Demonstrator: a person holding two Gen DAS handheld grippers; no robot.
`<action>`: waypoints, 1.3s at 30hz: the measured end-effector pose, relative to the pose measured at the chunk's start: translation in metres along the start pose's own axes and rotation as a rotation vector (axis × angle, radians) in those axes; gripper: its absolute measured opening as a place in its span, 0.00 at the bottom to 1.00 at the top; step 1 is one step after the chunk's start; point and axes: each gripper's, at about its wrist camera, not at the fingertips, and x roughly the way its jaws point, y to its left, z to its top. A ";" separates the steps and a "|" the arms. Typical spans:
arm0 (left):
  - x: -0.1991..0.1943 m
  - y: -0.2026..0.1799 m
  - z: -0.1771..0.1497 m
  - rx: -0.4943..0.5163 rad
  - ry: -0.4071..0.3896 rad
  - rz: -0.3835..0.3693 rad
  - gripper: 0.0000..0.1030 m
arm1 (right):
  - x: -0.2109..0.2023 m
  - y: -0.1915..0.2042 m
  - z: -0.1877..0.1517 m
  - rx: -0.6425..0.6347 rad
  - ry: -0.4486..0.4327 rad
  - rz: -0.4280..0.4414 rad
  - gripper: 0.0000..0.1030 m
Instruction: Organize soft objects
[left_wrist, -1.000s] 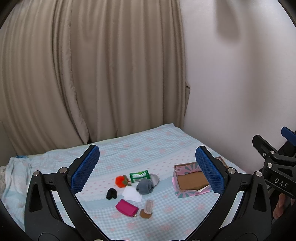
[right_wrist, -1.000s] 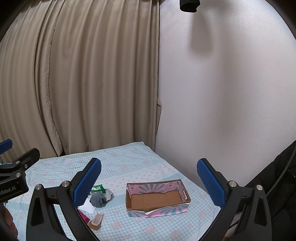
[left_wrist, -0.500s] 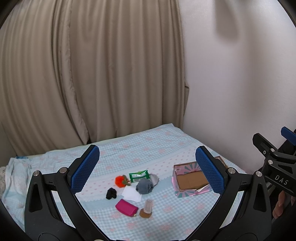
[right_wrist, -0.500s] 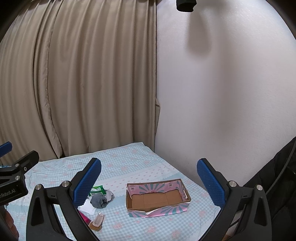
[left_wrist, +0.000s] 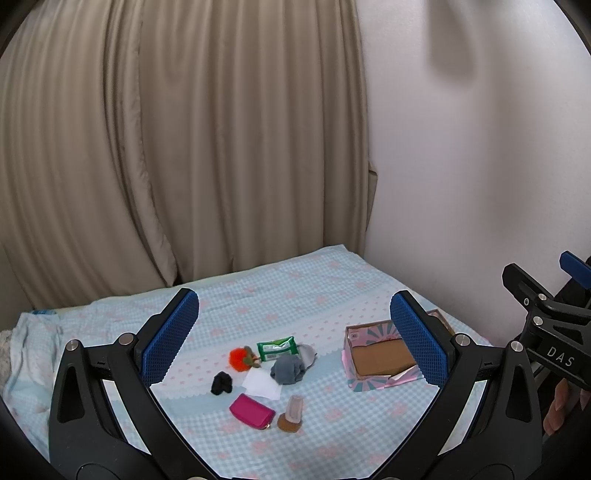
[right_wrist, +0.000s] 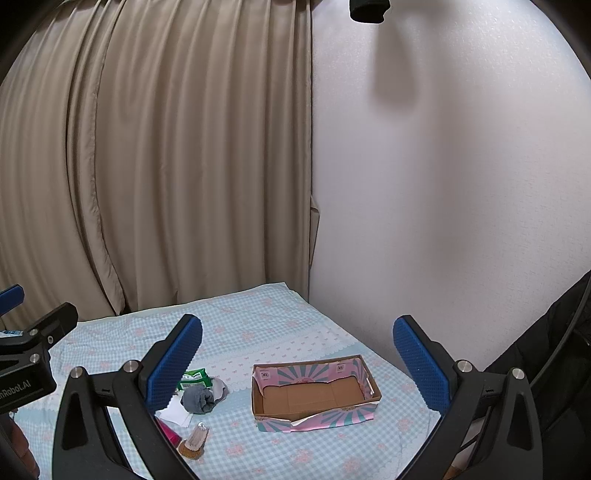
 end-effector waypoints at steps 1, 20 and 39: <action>-0.001 0.000 0.000 -0.001 0.000 0.000 1.00 | 0.001 -0.001 0.000 0.000 0.000 0.000 1.00; -0.009 0.008 0.001 -0.026 0.029 0.049 1.00 | 0.007 0.002 0.001 -0.005 0.024 0.036 1.00; 0.079 0.160 -0.100 -0.002 0.287 -0.025 1.00 | 0.086 0.115 -0.076 0.035 0.261 0.083 1.00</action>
